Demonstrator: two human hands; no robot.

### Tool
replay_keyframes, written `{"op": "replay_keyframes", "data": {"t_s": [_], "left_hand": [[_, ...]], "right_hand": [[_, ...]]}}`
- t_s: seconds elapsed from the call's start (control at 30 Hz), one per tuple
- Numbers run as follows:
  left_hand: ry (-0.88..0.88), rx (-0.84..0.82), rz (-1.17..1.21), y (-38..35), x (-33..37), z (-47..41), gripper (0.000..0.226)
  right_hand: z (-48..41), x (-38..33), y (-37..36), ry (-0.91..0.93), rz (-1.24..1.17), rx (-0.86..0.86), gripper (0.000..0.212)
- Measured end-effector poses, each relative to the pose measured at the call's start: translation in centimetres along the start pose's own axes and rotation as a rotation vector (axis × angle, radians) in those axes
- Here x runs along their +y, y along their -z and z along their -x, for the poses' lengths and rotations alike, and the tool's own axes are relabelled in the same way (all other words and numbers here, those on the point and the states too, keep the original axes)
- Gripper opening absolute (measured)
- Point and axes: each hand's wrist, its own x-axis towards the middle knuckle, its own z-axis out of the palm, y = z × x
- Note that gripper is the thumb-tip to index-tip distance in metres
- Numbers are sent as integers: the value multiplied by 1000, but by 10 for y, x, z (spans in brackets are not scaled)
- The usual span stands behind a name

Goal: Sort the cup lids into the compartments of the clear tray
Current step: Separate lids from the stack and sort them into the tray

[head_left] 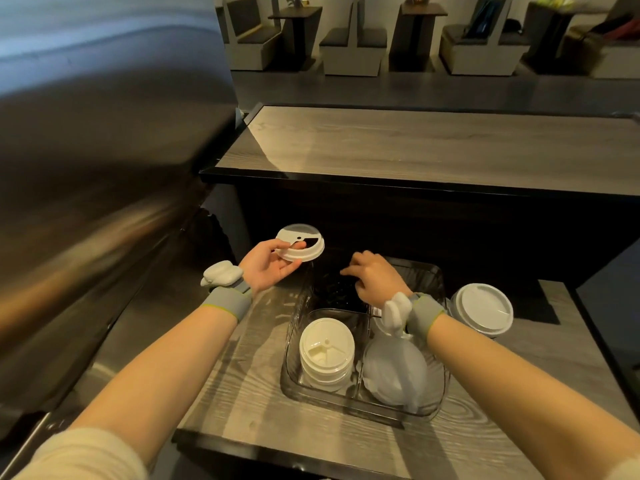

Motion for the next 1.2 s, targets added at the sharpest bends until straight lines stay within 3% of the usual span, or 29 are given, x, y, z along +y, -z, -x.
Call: {"op": "replay_keyframes", "data": {"t_s": [0.1,0.2,0.27,0.43,0.53,0.67,0.77,0.83,0.93,1.03,1.2], "left_hand": [[-1,-48,-153,-6,-5,3,18],[-29,-163,-367,-16,-9,7,24],[-36,-210,-450,-26,-13,9,27],[53,-273,-510,-44,-26,9,26],[64,-192,-578,-55,-39,8,32],[13,-12,-498,-61,-50,0,35],[-9,30,-495,-63,-55,-2,34],[-24,53,-485,-63,-60,-2,35],[-44,94,-431,-59,-64,-1,38],[-40,128,-406,-52,-56,4,38],[-30,188,-398,-40,-46,15,37]], "right_hand": [[-2,-8,13,-190,-463,185,43],[-3,-16,24,-265,-777,134,76],[-1,-15,27,-258,-717,87,88],[22,1,31,-327,-578,33,89],[42,14,33,-385,-517,9,86],[62,32,32,-495,-396,-47,81],[73,38,31,-512,-402,-76,75],[78,30,33,-438,-473,-49,76],[79,1,33,-162,-509,-72,81],[72,-30,19,68,-357,-157,87],[62,-40,-8,168,-99,-278,93]]}}
